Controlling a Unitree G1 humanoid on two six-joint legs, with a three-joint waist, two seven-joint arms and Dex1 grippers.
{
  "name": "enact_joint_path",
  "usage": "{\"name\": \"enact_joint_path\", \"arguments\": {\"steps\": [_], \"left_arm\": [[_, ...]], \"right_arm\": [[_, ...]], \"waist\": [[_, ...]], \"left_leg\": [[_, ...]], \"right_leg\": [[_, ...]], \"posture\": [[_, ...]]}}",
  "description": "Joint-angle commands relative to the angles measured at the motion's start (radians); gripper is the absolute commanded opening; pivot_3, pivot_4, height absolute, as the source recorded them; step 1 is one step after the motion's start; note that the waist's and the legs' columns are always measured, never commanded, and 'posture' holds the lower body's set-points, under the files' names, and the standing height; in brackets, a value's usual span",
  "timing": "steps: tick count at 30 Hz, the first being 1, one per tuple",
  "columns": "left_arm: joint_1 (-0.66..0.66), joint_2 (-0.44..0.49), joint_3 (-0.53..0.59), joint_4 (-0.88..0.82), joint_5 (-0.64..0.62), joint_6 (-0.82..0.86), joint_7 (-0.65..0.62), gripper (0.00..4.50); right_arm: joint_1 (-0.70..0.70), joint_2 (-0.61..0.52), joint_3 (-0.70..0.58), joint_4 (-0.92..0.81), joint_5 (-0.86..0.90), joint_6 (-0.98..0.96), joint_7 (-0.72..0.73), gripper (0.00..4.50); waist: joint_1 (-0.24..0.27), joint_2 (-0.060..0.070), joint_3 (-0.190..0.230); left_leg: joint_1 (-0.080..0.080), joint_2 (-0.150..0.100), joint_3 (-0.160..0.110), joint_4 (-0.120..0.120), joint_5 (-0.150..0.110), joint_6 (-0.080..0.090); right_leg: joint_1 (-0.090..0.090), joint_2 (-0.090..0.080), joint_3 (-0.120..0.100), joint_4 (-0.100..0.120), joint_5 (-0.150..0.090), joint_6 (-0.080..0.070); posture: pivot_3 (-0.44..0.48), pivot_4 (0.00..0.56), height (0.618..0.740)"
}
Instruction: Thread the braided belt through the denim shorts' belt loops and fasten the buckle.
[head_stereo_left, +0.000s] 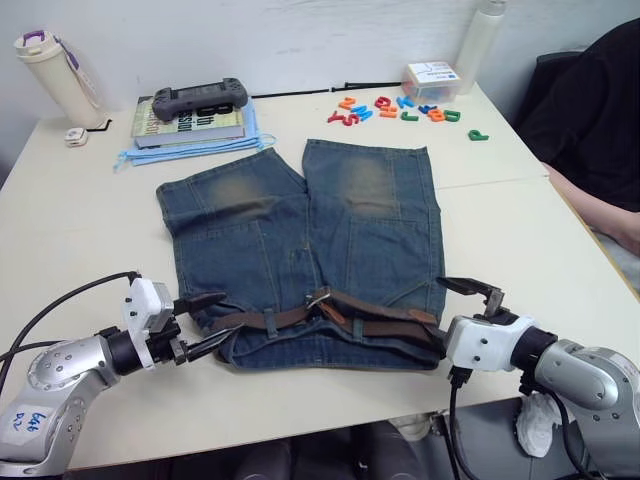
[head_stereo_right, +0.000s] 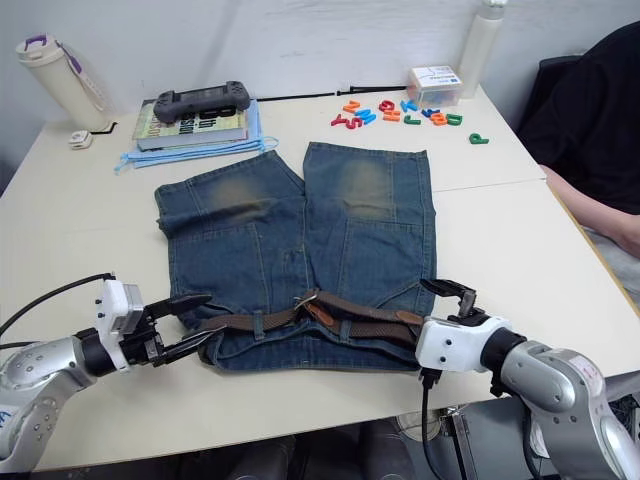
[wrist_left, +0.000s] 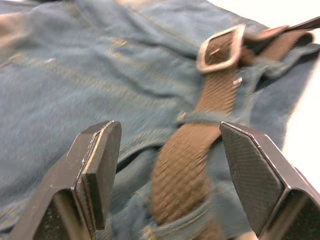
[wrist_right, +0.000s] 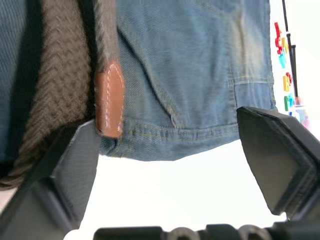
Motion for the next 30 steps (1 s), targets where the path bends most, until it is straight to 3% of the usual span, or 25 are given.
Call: {"name": "enact_joint_path", "arguments": {"steps": [1,5,9,13,17,20,26,30], "left_arm": [[0.006,0.037,0.037,-0.036,-0.063,0.044,-0.065,3.50],[-0.109,-0.026,-0.025,-0.017,-0.043,0.076,0.026,3.50],[-0.252,-0.169,-0.157,0.008,0.076,0.081,0.195,3.50],[-0.356,-0.293,-0.297,0.055,0.221,0.058,0.303,3.50],[-0.421,-0.374,-0.349,0.112,0.298,0.035,0.366,3.50],[-0.442,-0.384,-0.399,0.142,0.354,0.012,0.355,3.50],[-0.406,-0.293,-0.514,0.120,0.417,-0.080,0.185,3.50],[-0.429,-0.221,-0.605,0.212,0.572,-0.171,0.146,3.50]], "right_arm": [[-0.072,0.077,0.017,-0.097,0.154,0.174,0.000,4.36],[-0.157,0.223,0.053,-0.140,0.273,0.470,-0.068,4.36],[-0.231,0.269,0.116,-0.116,0.244,0.654,-0.156,4.36],[-0.247,0.300,0.119,-0.135,0.269,0.720,-0.207,4.36],[-0.191,0.324,0.037,-0.217,0.392,0.753,-0.174,4.36],[-0.162,0.330,-0.038,-0.256,0.494,0.785,-0.151,4.36],[-0.176,0.282,-0.126,-0.246,0.578,0.799,-0.170,4.36],[-0.209,0.268,-0.129,-0.239,0.603,0.801,-0.203,4.36]], "waist": [[-0.004,-0.001,0.001],[0.003,-0.001,0.002],[0.022,0.000,0.002],[0.027,-0.001,0.002],[0.024,-0.001,0.001],[0.019,-0.001,0.001],[0.022,-0.001,0.001],[0.024,-0.001,0.000]], "left_leg": [[0.000,0.001,0.000,0.000,0.000,0.000],[0.001,0.001,-0.001,0.000,0.001,-0.002],[0.000,-0.001,-0.002,0.001,0.001,-0.001],[-0.002,-0.003,-0.001,0.002,0.001,-0.001],[-0.012,-0.003,0.002,0.002,0.001,-0.001],[-0.021,-0.003,0.006,0.008,0.002,-0.002],[-0.019,-0.004,0.007,0.014,0.003,-0.002],[-0.016,-0.004,0.006,0.014,0.005,-0.002]], "right_leg": [[0.000,0.001,0.000,0.000,0.000,0.000],[0.000,0.001,0.000,0.002,0.000,0.000],[0.000,-0.001,-0.001,0.002,0.001,0.000],[-0.002,-0.001,-0.002,0.002,0.001,0.001],[-0.015,-0.001,-0.005,0.006,0.001,0.001],[-0.028,-0.001,-0.005,0.012,0.001,0.001],[-0.025,-0.001,-0.004,0.018,0.003,0.001],[-0.018,-0.001,-0.004,0.016,0.007,0.002]], "posture": [[0.000,0.150,0.730],[0.000,0.150,0.730],[0.000,0.150,0.730],[0.000,0.150,0.730],[0.000,0.150,0.730],[0.000,0.150,0.730],[0.000,0.150,0.730],[0.000,0.150,0.730]]}}
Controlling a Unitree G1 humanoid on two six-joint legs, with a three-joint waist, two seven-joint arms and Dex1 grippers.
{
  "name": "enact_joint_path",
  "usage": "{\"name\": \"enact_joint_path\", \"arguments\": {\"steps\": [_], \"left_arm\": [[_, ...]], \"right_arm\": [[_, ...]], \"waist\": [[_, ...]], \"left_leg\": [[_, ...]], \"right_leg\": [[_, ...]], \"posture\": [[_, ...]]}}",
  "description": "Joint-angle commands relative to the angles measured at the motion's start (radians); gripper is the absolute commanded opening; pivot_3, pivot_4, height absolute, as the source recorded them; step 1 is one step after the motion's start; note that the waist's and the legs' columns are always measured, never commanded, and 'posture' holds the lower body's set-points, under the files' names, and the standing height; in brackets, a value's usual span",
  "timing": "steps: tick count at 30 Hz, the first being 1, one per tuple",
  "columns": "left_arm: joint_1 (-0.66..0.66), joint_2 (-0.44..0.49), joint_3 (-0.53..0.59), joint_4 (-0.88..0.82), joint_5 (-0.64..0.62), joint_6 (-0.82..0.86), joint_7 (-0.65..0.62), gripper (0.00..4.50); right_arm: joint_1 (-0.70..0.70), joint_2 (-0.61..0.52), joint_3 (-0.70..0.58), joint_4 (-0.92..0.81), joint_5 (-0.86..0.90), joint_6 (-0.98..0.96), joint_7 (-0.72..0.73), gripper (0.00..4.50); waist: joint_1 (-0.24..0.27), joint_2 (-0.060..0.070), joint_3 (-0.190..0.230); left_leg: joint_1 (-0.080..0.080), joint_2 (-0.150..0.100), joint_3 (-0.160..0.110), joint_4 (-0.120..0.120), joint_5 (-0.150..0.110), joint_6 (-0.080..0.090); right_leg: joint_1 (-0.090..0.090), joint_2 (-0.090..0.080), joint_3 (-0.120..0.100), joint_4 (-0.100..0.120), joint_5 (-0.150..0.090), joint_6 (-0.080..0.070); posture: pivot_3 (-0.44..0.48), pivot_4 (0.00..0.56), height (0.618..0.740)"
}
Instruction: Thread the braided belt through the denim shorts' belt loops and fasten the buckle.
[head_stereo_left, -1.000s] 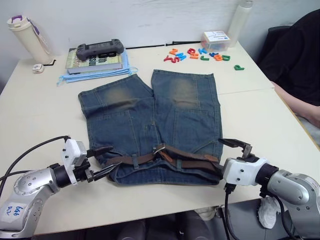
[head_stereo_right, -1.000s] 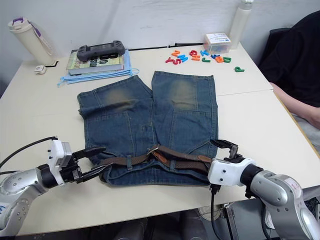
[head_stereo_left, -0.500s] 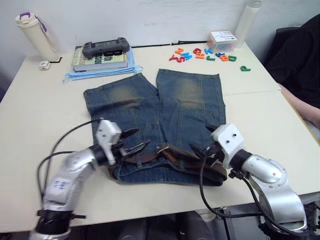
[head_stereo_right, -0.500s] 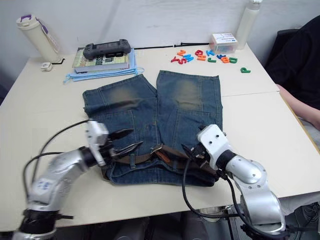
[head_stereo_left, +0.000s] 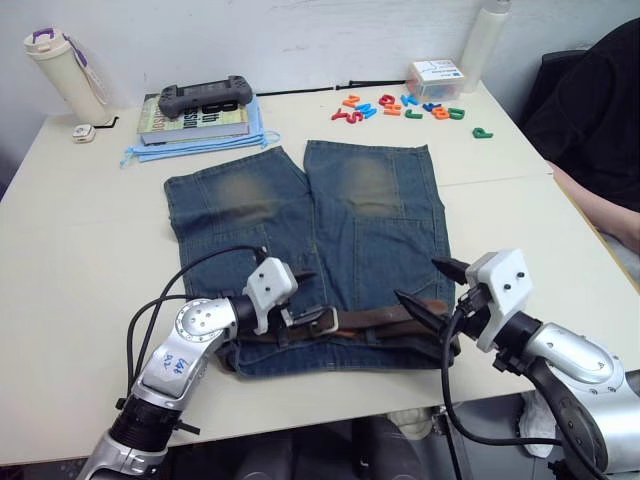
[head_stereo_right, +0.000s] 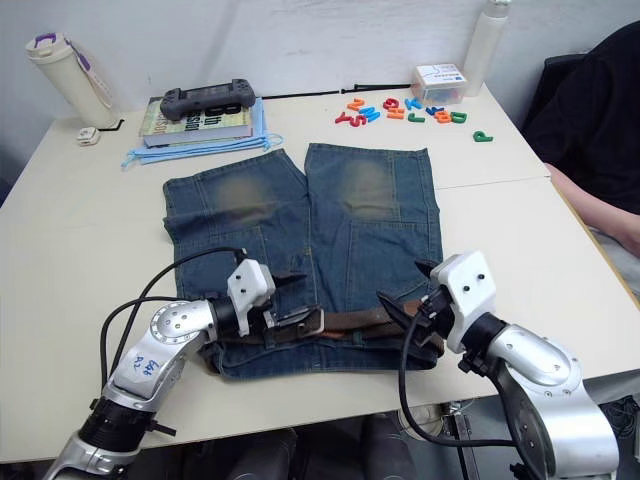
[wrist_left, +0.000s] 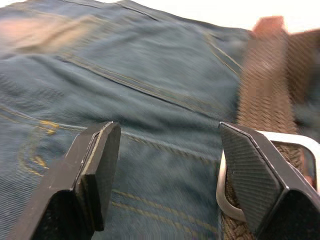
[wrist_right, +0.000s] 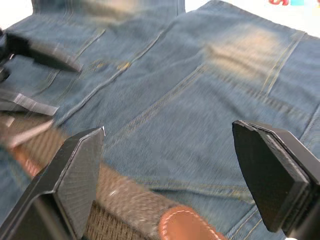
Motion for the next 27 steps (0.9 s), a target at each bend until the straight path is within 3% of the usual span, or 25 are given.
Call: {"name": "enact_joint_path", "arguments": {"steps": [1,5,8,12,16,18,22,27], "left_arm": [[-0.022,0.037,-0.102,0.085,0.158,-0.067,-0.029,3.50],[-0.077,0.030,-0.160,0.164,0.286,-0.114,0.010,3.50],[-0.089,-0.028,-0.127,0.154,0.252,-0.087,0.035,3.50],[-0.065,-0.083,0.003,0.070,0.104,0.002,0.027,3.50],[-0.019,-0.081,0.177,-0.057,-0.127,0.116,-0.027,3.50],[0.011,-0.054,0.262,-0.116,-0.238,0.168,-0.061,3.50],[0.081,0.072,0.446,-0.232,-0.488,0.318,-0.158,3.50],[0.100,0.196,0.578,-0.302,-0.636,0.437,-0.150,3.50]], "right_arm": [[-0.041,-0.011,-0.015,-0.049,0.042,0.000,-0.036,4.36],[-0.081,-0.021,-0.011,-0.051,0.070,0.014,-0.066,4.36],[-0.085,-0.034,0.004,-0.048,0.079,0.012,-0.079,4.36],[-0.077,-0.052,0.016,-0.038,0.101,0.001,-0.076,4.36],[-0.088,-0.078,-0.023,-0.009,0.170,-0.006,-0.035,4.36],[-0.094,-0.100,-0.043,0.011,0.207,-0.010,-0.006,4.36],[-0.118,-0.166,-0.094,0.076,0.289,-0.025,0.072,4.36],[-0.167,-0.210,-0.197,0.149,0.442,-0.030,0.134,4.36]], "waist": [[0.001,0.000,0.000],[0.002,0.002,-0.001],[0.002,0.003,-0.002],[0.003,0.003,-0.002],[0.001,0.003,-0.002],[0.000,0.003,-0.002],[-0.003,0.003,-0.001],[0.002,0.002,0.000]], "left_leg": [[0.001,0.000,-0.001,0.000,0.000,0.000],[0.008,0.000,-0.002,-0.001,0.002,0.003],[0.016,-0.001,-0.002,-0.003,-0.002,0.008],[0.014,-0.001,-0.002,-0.003,-0.001,0.007],[0.006,0.000,-0.002,-0.002,0.000,0.006],[-0.005,0.000,-0.002,0.002,0.001,0.004],[-0.004,0.001,-0.001,0.001,0.001,0.003],[-0.002,0.001,-0.002,0.001,0.001,0.006]], "right_leg": [[0.003,0.000,0.000,-0.001,0.001,0.000],[0.012,0.000,-0.002,-0.009,0.006,0.002],[0.022,0.000,-0.002,-0.014,0.006,0.002],[0.021,-0.001,-0.002,-0.016,0.006,0.003],[0.013,-0.001,-0.001,-0.016,0.006,0.004],[0.001,-0.001,-0.001,-0.011,0.006,0.004],[0.001,0.000,-0.001,-0.010,0.006,0.003],[0.006,-0.001,-0.001,-0.012,0.008,0.002]], "posture": [[0.000,0.150,0.730],[0.000,0.150,0.730],[0.000,0.150,0.730],[0.000,0.150,0.730],[0.000,0.150,0.730],[0.000,0.150,0.730],[0.000,0.150,0.730],[0.000,0.150,0.730]]}}
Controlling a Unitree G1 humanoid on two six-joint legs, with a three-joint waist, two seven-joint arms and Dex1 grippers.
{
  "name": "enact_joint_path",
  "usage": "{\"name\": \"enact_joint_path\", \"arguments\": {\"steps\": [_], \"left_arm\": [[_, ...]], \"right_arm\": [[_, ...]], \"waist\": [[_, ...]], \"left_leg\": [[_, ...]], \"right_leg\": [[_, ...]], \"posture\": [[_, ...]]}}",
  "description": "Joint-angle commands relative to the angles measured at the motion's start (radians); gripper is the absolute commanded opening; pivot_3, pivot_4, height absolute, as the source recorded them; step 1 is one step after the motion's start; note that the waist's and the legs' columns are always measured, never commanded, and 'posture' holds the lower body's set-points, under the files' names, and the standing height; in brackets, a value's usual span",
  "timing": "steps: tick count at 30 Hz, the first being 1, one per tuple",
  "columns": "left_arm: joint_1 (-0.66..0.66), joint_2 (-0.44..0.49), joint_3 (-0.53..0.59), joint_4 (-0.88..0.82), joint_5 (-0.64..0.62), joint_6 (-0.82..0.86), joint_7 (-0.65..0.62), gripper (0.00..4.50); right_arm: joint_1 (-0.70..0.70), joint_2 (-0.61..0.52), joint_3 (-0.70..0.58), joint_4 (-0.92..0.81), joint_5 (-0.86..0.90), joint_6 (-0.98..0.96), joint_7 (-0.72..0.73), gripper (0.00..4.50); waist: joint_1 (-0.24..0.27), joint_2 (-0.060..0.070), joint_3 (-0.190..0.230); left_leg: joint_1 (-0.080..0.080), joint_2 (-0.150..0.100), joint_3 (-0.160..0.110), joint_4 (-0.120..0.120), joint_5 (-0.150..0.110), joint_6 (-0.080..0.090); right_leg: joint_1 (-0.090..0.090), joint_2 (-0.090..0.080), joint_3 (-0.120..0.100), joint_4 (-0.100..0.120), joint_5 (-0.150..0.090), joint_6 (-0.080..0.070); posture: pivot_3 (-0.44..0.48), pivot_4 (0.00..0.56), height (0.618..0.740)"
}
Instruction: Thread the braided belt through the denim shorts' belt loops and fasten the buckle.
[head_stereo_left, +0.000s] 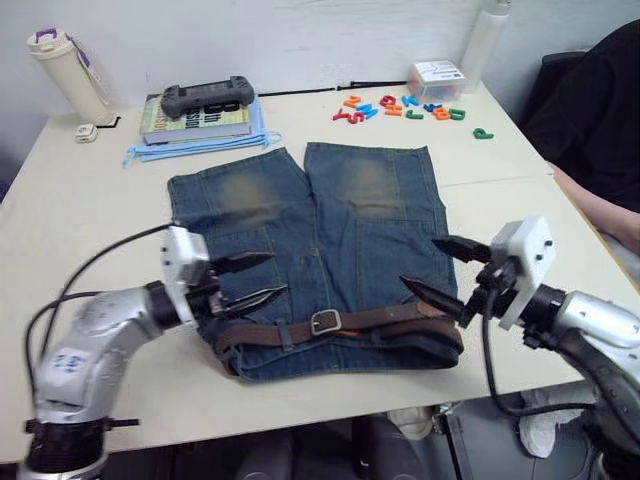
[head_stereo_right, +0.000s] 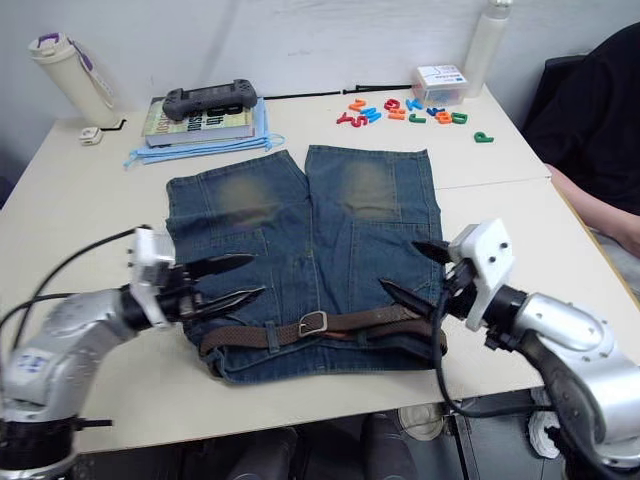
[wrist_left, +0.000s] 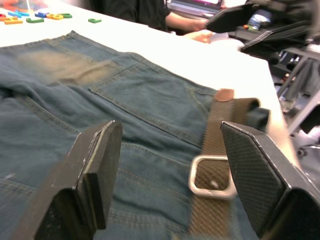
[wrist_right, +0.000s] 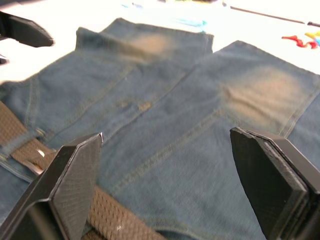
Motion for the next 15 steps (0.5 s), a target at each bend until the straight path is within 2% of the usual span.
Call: {"name": "enact_joint_path", "arguments": {"steps": [1,7,15], "left_arm": [[0.002,0.051,0.087,-0.074,-0.123,0.078,0.020,3.50],[0.025,0.033,0.083,-0.078,-0.090,0.035,0.071,3.50],[0.047,0.017,0.056,-0.092,-0.081,0.001,0.090,3.50]], "right_arm": [[-0.033,-0.031,-0.079,0.016,0.118,-0.023,0.046,4.36],[0.012,-0.063,-0.007,0.078,0.066,-0.095,0.060,4.36],[0.032,-0.081,0.016,0.107,0.058,-0.140,0.049,4.36]], "waist": [[0.003,0.000,0.000],[0.001,0.000,0.000],[0.001,0.000,0.000]], "left_leg": [[0.000,0.000,0.000,0.000,0.000,0.000],[-0.001,0.000,0.000,0.000,0.001,-0.001],[-0.001,0.000,0.001,0.000,0.001,-0.001]], "right_leg": [[0.000,0.000,0.000,-0.001,0.001,0.000],[0.000,0.000,0.001,-0.002,0.001,0.000],[-0.001,0.000,0.002,-0.002,0.001,0.000]], "posture": [[0.000,0.150,0.730],[0.000,0.150,0.730],[0.000,0.150,0.730]]}}
